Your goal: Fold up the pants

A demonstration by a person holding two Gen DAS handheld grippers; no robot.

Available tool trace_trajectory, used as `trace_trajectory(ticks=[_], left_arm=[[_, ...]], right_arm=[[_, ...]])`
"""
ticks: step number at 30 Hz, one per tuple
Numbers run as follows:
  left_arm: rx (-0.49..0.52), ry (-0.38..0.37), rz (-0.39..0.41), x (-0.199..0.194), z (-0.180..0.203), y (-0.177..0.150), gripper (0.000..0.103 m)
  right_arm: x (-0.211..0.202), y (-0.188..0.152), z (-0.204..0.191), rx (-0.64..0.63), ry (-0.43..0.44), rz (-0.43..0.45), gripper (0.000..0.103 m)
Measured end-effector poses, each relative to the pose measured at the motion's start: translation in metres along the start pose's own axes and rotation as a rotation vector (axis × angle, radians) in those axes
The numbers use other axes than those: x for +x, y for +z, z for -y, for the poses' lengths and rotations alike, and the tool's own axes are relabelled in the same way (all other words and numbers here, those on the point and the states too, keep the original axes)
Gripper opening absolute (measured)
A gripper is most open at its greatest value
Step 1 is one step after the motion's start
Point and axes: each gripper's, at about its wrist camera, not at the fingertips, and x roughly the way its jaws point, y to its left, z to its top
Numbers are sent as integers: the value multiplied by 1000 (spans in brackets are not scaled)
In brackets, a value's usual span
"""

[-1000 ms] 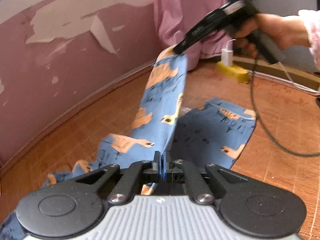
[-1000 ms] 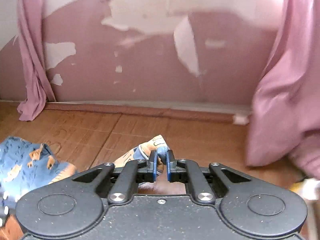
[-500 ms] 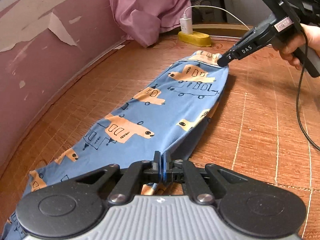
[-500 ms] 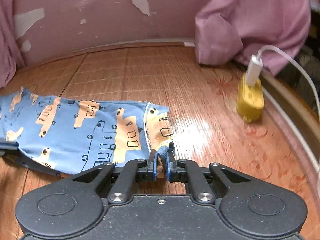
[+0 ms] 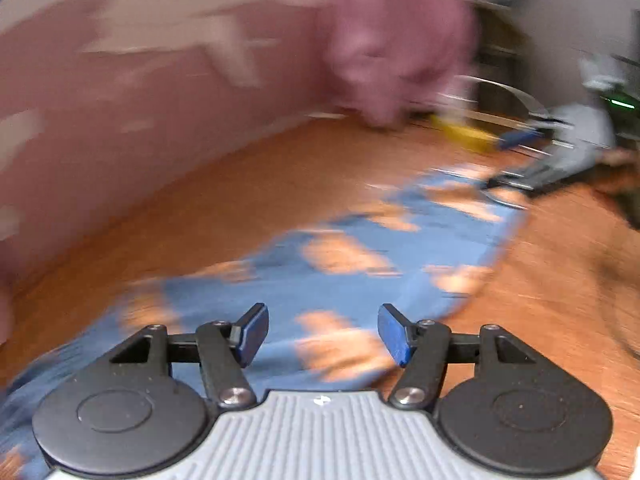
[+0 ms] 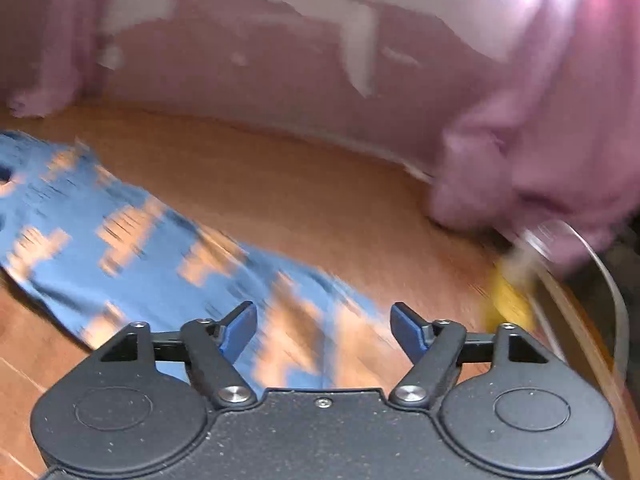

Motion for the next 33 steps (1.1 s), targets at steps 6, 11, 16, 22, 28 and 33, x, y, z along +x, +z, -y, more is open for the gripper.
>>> trace_trajectory(ticks=[6, 11, 16, 22, 28, 33], left_arm=[[-333, 280, -121, 11, -124, -30, 56], [-521, 360, -179, -4, -200, -73, 53], [-468, 374, -208, -29, -228, -98, 26], [-411, 287, -74, -34, -196, -66, 64], [-71, 108, -95, 35, -134, -22, 67], [49, 35, -124, 53, -116, -25, 82]], right_arm=[[54, 49, -71, -77, 350, 4, 54], [81, 49, -109, -120, 425, -59, 28], [77, 47, -95, -57, 438, -71, 31], [106, 120, -110, -65, 633, -30, 52], [192, 197, -144, -9, 864, -177, 56], [229, 222, -170, -47, 939, -294, 55]])
